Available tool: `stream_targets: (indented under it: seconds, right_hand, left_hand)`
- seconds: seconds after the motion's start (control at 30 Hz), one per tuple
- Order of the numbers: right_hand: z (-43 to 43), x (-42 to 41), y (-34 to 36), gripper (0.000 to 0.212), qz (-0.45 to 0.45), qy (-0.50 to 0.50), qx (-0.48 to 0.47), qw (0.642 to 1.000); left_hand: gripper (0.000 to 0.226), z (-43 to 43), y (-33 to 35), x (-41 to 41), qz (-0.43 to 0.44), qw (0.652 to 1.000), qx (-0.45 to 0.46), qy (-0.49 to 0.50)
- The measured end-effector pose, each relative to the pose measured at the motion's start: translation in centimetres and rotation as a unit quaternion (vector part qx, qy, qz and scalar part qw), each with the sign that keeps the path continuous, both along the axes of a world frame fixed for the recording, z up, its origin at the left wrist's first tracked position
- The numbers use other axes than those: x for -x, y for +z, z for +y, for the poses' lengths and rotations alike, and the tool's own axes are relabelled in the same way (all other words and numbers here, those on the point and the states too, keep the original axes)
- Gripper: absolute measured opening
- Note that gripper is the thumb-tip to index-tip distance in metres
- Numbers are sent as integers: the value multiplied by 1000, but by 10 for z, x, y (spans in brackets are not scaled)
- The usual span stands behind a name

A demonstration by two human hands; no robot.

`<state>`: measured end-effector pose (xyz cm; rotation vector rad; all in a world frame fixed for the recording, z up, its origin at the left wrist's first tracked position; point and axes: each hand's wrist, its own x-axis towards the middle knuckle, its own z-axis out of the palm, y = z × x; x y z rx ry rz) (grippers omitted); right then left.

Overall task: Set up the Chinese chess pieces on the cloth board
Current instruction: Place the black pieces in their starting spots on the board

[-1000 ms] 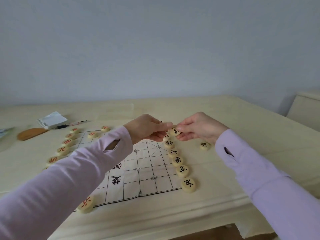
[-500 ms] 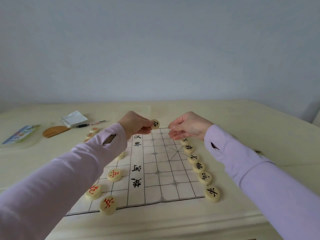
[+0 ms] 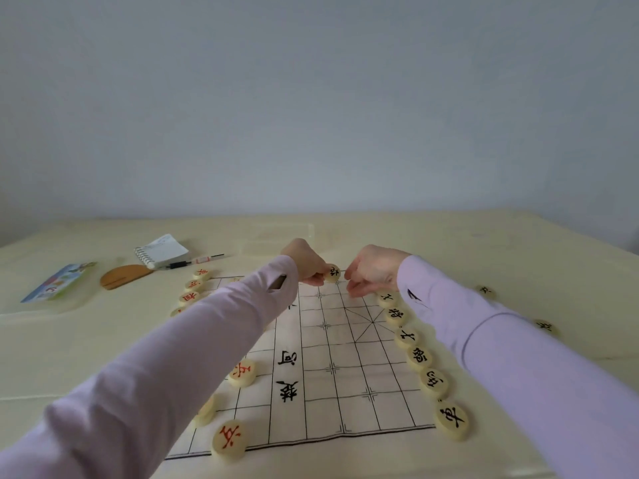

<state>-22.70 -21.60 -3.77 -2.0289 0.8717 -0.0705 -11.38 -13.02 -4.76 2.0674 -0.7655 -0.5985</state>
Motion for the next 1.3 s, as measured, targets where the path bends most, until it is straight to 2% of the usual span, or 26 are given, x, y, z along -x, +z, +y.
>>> stream_targets:
  seconds: [0.07,0.17,0.3,0.43,0.6,0.67,0.77,0.83,1.0,1.07,1.17,1.23,1.3]
  right_hand:
    - [-3,-1,0,33,27,-1,32,999]
    - [-4,-4,-1,29,43,6,38,998]
    - [-9,-7,-2,35,74,34,92,992]
    - [-13,-8,-5,39,77,43,93,992]
    - [-14,-5,-7,32,40,26,43,998]
    - [-11,1,-8,23,7,12,-5,1000]
    - [-9,10,-10,14,-29,11,-6,999]
    - [-7,18,-7,22,-61,4,-27,998]
    - [-13,39,5,28,-86,-4,-32,996]
    - [-20,50,9,29,-78,-20,-7,997]
    - [-38,70,11,32,-50,-75,95,991]
    - [-54,84,9,33,1,-117,158,980]
    - [-65,99,5,24,76,-144,206,965]
  left_hand:
    - [24,-9,0,1,3,1000,-5,-1]
    - [9,-16,-2,2,-4,999,-34,-8]
    - [21,-22,-8,-2,-26,998,-63,-10]
    - [19,-28,-10,-3,-56,995,-81,-4]
    - [20,-24,-6,3,-109,989,-103,1]
    - [11,-22,-4,5,-117,989,-86,1]
    - [2,-21,0,9,-107,994,-20,-5]
    - [15,-21,3,13,-104,994,13,-13]
    - [17,-18,8,27,-82,994,52,-53]
    - [18,-17,10,35,-79,993,59,-69]
    - [11,-16,11,46,-72,992,65,-85]
    - [9,-16,12,54,-76,991,63,-96]
    - [13,-17,12,60,-79,989,64,-106]
